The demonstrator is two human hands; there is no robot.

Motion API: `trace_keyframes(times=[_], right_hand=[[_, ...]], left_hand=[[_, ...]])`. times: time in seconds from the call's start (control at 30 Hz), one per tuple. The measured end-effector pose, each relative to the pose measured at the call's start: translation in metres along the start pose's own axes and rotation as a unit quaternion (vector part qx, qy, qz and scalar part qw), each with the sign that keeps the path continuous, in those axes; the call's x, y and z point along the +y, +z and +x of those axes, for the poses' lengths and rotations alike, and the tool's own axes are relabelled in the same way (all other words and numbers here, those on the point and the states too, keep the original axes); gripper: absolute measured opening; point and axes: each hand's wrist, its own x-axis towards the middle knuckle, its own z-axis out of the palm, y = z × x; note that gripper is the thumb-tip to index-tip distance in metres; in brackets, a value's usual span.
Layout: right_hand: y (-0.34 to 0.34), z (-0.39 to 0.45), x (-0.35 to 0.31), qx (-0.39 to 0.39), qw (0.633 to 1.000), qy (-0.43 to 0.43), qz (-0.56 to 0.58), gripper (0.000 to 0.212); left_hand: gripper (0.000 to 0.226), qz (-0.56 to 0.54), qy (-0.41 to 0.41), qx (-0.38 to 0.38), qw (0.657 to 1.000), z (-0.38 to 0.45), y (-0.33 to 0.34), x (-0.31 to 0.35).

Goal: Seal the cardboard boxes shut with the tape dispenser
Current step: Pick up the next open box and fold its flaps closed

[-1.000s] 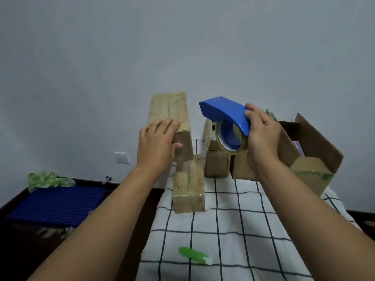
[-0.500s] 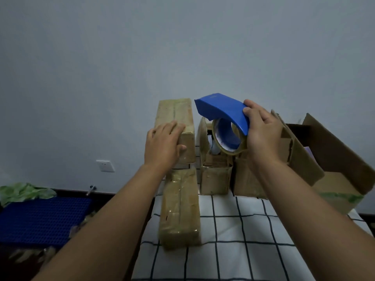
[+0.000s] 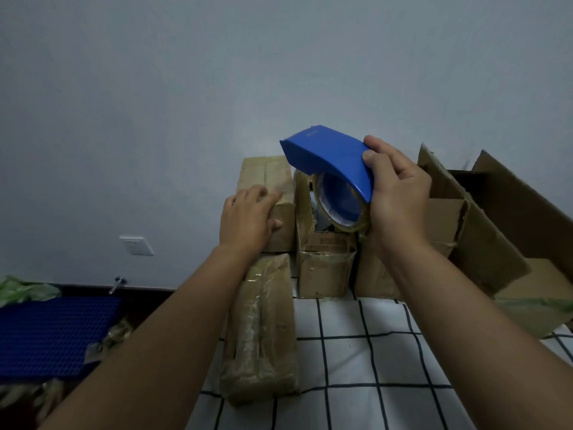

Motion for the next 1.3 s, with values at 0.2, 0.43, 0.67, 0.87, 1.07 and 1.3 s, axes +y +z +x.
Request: trace_keyframes(times=[0.2,0.43,0.67,0.87,1.07,1.3], right_hand=[[-0.004,-0.004,-0.005,0.0,1.0,0.001,0.005,0.019],[-0.017,-0.012,-0.026,0.005,1.0,-0.004,0.012,0.017],[-0.051,-0.023,-0.055,0.014,1.0,-0.021,0.007,0.017],[-0.08,-0.039,-0.069,0.019,1.0,-0.008,-0.001,0.014],[-0.105,-0.054,-0.064,0.03,0.999,0.019,-0.024,0.016],[-0.129,-0.08,-0.071,0.039,0.999,0.036,-0.007,0.018]], left_hand=[[0.052,0.003,-0.004,-0.037,0.999,-0.015,0.009,0.003],[0.063,-0.085,-0.04,-0.086,0.992,-0.026,-0.011,0.026],[0.071,-0.189,0.058,-0.012,0.98,-0.061,-0.05,0.081],[0.035,-0.107,0.028,-0.036,0.993,-0.063,-0.05,0.106],[0.008,-0.154,0.019,-0.034,0.987,-0.069,-0.053,0.117],[0.008,-0.146,0.037,-0.021,0.988,-0.104,-0.062,0.132]])
